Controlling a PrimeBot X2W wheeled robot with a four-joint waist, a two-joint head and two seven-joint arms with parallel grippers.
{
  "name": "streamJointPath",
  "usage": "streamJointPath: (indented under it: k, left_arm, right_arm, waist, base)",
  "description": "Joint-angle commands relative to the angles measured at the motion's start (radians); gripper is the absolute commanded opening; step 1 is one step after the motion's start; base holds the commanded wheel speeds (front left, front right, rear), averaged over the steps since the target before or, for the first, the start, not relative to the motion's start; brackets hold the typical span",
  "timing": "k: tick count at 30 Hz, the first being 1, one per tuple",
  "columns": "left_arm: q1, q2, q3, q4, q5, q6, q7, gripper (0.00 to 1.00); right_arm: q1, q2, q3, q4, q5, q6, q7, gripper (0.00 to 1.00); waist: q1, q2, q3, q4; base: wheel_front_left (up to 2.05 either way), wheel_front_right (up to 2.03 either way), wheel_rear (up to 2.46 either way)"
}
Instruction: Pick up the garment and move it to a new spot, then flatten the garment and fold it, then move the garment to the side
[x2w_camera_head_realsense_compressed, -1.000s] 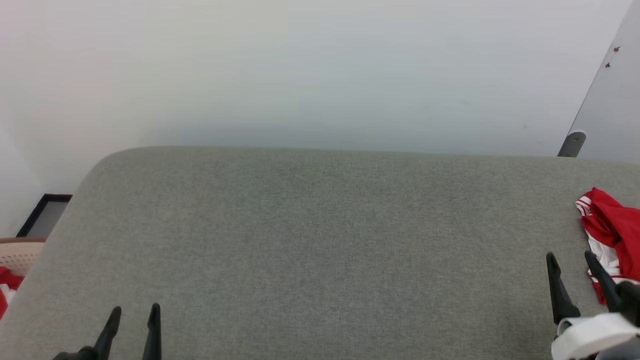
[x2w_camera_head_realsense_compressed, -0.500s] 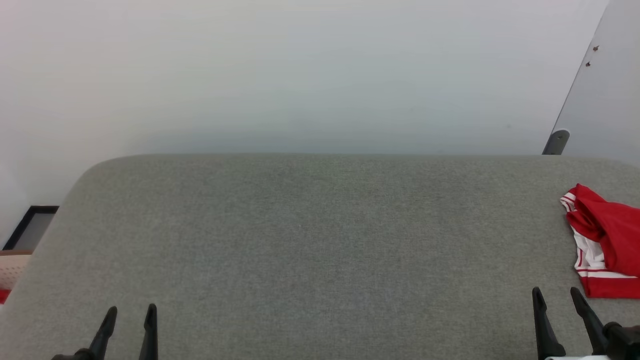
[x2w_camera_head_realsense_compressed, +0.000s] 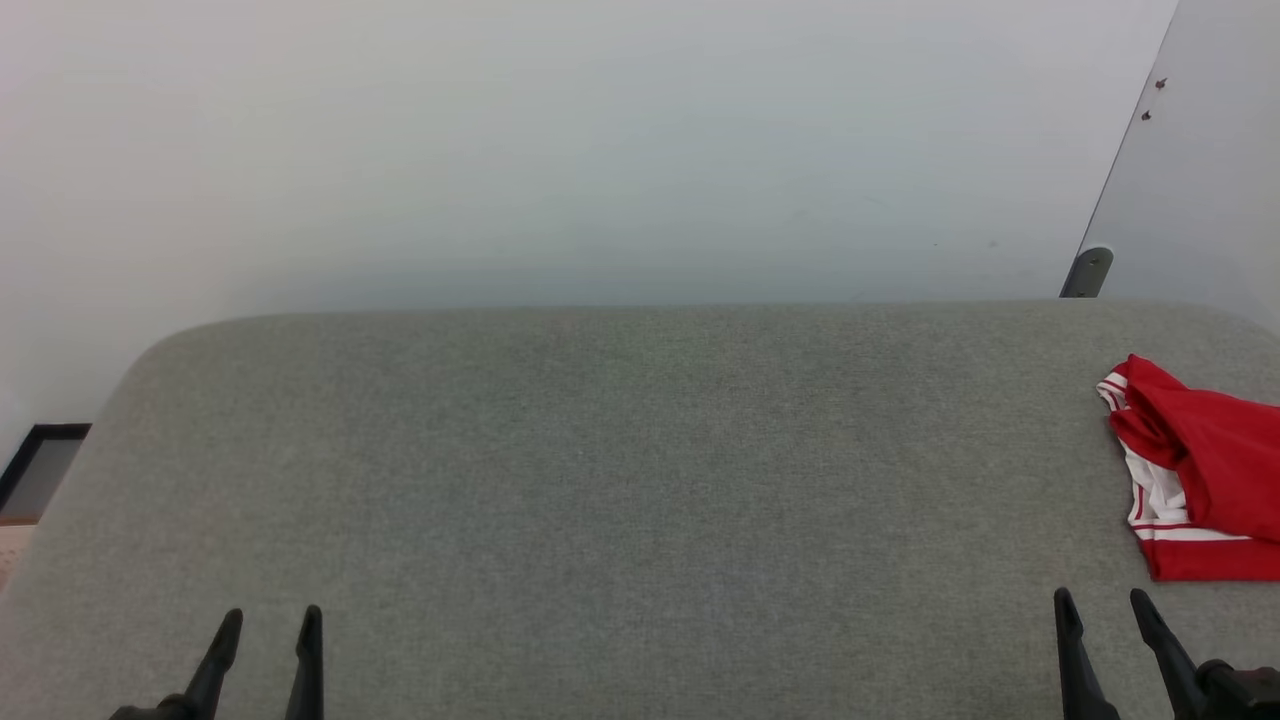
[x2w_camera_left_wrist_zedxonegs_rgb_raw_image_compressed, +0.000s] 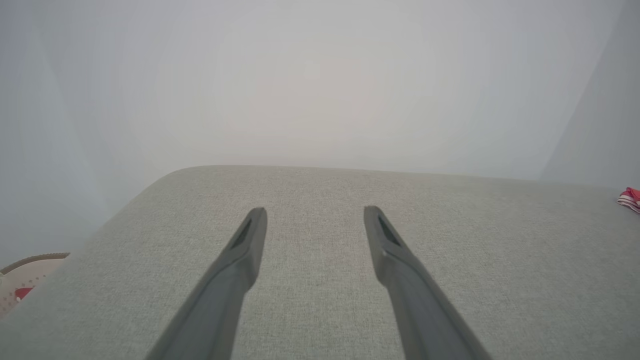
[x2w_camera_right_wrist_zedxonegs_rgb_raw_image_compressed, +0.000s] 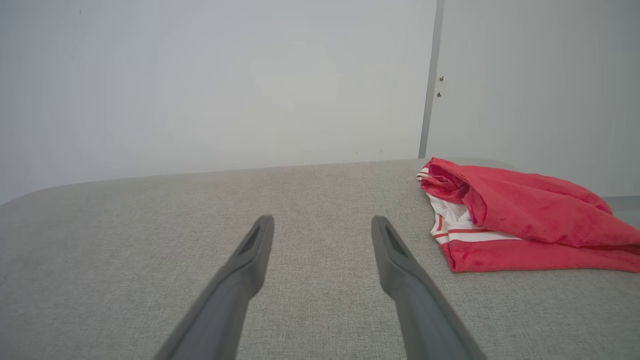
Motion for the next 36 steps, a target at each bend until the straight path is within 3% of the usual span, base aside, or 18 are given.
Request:
streamJointPath:
  k: [1, 9, 10, 16, 36]
  left_arm:
    - [0.005, -0.002, 0.0, -0.006, 0.002, -0.004, 0.001, 1.0]
    - [0.011, -0.004, -0.009, -0.027, -0.018, -0.003, 0.001, 1.0]
    - [0.001, -0.003, -0.007, -0.026, -0.016, -0.001, 0.0, 0.0]
    - [0.025, -0.041, -0.019, 0.031, -0.019, -0.001, 0.001, 0.0]
    - [-0.05, -0.08, -0.002, 0.048, -0.35, -0.001, 0.099, 0.0]
  right_arm:
    - [0.016, 0.005, 0.003, -0.001, -0.004, -0.001, -0.004, 1.0]
    - [0.016, 0.007, 0.012, -0.002, 0.002, -0.001, -0.004, 1.0]
    - [0.005, 0.003, 0.009, 0.0, 0.002, 0.0, 0.0, 0.0]
    - [0.031, 0.017, 0.008, 0.057, 0.005, 0.0, 0.009, 0.0]
    - [-0.027, 0.028, -0.009, 0.043, 0.367, 0.0, 0.104, 0.0]
  waist:
    - [0.0, 0.0, 0.0, -0.001]
    - [0.0, 0.0, 0.001, 0.001]
    - [0.0, 0.0, 0.001, 0.001]
    - [0.0, 0.0, 0.001, 0.0]
    - [0.0, 0.0, 0.017, -0.006]
  base:
    - [0.0, 0.0, 0.0]
    - [0.0, 0.0, 0.0]
    - [0.0, 0.0, 0.0]
    - [0.0, 0.0, 0.0]
    - [0.0, 0.0, 0.0]
